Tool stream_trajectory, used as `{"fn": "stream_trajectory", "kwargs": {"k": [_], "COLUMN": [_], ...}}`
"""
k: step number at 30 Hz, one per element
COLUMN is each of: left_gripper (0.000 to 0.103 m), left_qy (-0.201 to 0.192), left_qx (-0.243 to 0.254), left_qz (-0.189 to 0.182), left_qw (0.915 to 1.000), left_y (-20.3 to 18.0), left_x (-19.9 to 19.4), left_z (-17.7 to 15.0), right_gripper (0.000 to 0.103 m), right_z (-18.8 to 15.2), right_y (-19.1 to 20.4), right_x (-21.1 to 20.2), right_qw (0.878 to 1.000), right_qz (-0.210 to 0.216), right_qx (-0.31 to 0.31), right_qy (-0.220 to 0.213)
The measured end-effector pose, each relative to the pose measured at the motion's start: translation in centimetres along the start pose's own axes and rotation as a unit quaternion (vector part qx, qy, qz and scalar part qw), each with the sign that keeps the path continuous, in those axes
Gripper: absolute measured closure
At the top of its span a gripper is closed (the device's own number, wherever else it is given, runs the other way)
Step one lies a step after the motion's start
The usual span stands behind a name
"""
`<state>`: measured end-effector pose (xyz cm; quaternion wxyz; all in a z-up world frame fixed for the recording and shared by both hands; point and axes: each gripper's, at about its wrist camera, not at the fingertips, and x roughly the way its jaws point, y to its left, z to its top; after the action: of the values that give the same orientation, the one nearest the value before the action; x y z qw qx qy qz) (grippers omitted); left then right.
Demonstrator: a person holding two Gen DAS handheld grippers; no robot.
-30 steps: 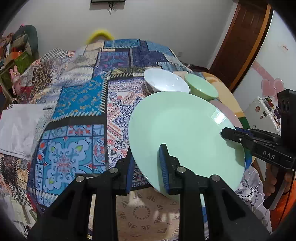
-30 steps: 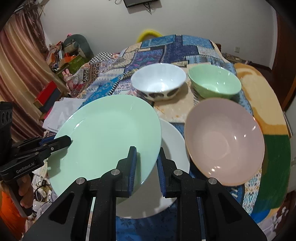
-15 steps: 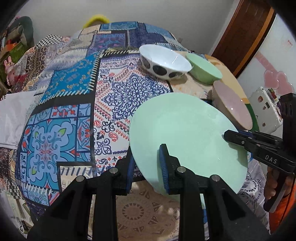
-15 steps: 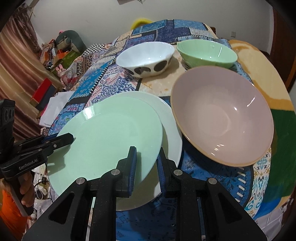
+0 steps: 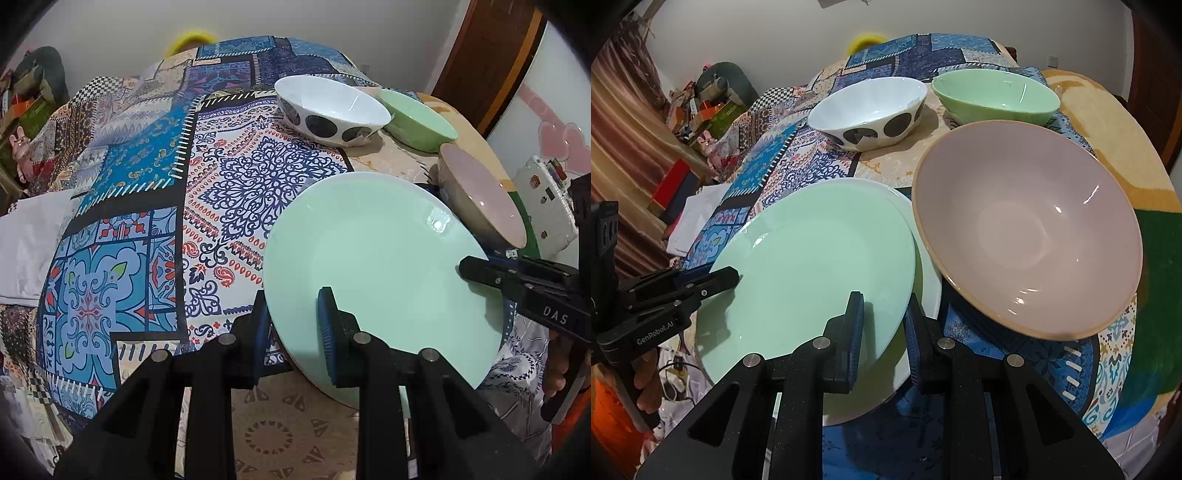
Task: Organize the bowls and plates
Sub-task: 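Lower the mint green plate onto the white plate and open both grippers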
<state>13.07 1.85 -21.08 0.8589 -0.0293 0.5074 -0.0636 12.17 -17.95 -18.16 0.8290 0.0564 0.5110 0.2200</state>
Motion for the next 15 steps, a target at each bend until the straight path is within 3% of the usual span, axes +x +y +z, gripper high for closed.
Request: {"fn": "stream_trajectory", "kwargs": {"k": [9,15], "left_gripper": [0.078,0.078], "left_qy": [0.009,0.013], "left_qx": [0.012,-0.004], "left_qz": [0.026,0.013], "left_qw": [0.9996,0.9998], "left_y": [-0.5,0.0], "left_x": [1.2,1.2], "left_z": [-0.1,0.0], "right_gripper": [0.084,0.083], "right_z": [0.0,0.0], "right_y": [0.0,0.1], "right_x": [-0.2,-1.4], "right_qw": [1.0,0.999], "right_qz": [-0.001,-0.028], "right_qx": [-0.007,-0.02], "right_qy": [-0.004,-0.022]}}
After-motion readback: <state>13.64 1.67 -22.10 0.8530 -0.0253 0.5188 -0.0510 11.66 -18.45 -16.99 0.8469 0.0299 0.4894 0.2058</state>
